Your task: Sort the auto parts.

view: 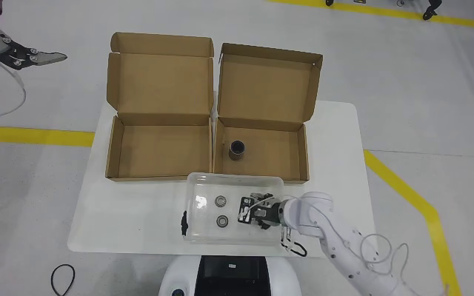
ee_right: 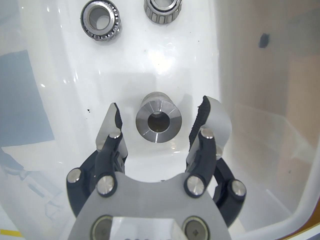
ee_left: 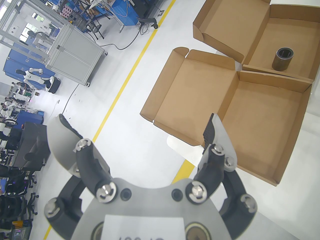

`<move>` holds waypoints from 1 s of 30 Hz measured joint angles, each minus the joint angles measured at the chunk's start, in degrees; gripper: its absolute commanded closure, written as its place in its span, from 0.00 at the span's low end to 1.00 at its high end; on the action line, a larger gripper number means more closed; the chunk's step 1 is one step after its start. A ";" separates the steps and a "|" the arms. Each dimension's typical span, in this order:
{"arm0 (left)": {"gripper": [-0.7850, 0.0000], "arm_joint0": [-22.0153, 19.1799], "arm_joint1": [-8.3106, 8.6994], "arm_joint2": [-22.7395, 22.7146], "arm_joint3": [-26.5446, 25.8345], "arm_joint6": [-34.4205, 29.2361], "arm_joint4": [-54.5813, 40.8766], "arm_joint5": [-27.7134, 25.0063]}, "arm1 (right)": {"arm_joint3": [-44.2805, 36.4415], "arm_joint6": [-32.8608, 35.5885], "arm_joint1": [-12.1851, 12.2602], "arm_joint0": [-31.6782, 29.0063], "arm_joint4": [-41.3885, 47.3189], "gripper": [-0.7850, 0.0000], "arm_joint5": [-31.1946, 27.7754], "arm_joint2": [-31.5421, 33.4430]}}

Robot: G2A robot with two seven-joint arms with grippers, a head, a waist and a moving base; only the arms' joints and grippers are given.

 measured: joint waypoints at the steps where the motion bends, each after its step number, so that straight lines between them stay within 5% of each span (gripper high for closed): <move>1: 0.00 0.00 0.00 0.00 0.00 0.00 0.00 0.00 | 0.16 -0.04 -0.01 0.11 0.04 0.60 0.02 -0.10; 8: 0.00 0.00 0.00 0.00 0.00 0.00 0.00 0.00 | 0.48 0.00 0.05 0.59 0.09 1.00 0.58 -0.42; 17: 0.00 0.00 0.00 0.00 0.00 0.00 0.00 0.00 | -2.70 -5.02 0.83 -0.82 0.68 1.00 -0.93 1.40; 30: 0.00 0.00 0.00 0.00 0.00 0.00 0.00 0.00 | -5.55 -22.40 1.83 -1.74 1.79 1.00 -4.07 5.15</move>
